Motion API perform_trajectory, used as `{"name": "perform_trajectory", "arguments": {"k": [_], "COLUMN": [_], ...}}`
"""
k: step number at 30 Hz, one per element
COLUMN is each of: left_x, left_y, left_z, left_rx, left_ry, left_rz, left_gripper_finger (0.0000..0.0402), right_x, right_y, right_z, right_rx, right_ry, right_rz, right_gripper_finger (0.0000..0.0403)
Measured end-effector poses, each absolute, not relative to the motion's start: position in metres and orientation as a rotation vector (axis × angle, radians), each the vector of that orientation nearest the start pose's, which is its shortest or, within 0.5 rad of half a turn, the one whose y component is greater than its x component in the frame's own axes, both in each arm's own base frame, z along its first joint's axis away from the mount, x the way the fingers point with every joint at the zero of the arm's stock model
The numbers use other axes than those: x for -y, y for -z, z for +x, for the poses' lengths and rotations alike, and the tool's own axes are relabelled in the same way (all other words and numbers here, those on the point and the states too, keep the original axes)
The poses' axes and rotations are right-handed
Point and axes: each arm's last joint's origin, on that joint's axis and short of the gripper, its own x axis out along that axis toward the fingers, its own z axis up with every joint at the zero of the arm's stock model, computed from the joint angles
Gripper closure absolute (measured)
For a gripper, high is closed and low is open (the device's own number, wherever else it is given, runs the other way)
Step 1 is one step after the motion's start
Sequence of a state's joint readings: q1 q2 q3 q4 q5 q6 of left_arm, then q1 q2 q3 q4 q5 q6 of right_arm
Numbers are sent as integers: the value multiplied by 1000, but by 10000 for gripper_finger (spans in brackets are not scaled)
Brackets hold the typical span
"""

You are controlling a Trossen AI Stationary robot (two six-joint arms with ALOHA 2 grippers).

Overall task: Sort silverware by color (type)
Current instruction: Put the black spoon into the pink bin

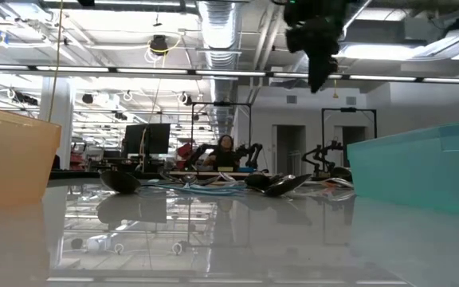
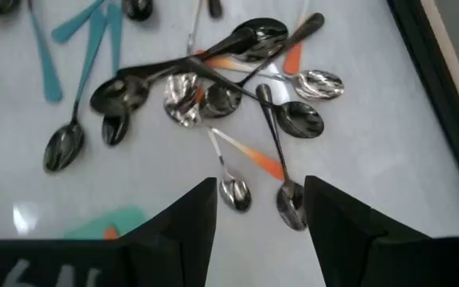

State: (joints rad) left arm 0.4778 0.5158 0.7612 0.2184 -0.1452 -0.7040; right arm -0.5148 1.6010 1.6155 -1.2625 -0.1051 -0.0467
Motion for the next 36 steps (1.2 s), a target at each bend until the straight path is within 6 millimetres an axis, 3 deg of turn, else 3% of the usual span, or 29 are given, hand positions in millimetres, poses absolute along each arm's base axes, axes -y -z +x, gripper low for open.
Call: {"name": "perform_trajectory", "arguments": {"k": [4, 8, 16, 22, 25, 31, 36], "left_x": [-51, -51, -53, -54, -55, -56, -56], "left_y": [-392, -389, -383, -381, -380, -377, -377], "left_z": [89, 90, 92, 92, 92, 92, 92], "left_rx": [638, 606, 545, 547, 545, 537, 528], "left_ry": [-426, -440, -467, -527, -565, -613, -615], "left_rz": [-611, -619, -635, -644, -649, -654, -654], "left_gripper_finger": [311, 311, 311, 311, 311, 311, 311], "right_x": [136, 124, 63, 25, 24, 43, 64], "right_y": [-302, -272, -232, -204, -199, -195, -193], "right_z": [251, 253, 297, 321, 332, 349, 359], "right_rx": [-1060, -922, -864, -958, -941, -912, -921], "right_ry": [405, 429, 289, 349, 419, 553, 559], "right_rz": [413, 465, 415, 273, 303, 483, 434], "right_gripper_finger": [207, 207, 207, 207, 207, 207, 207]}}
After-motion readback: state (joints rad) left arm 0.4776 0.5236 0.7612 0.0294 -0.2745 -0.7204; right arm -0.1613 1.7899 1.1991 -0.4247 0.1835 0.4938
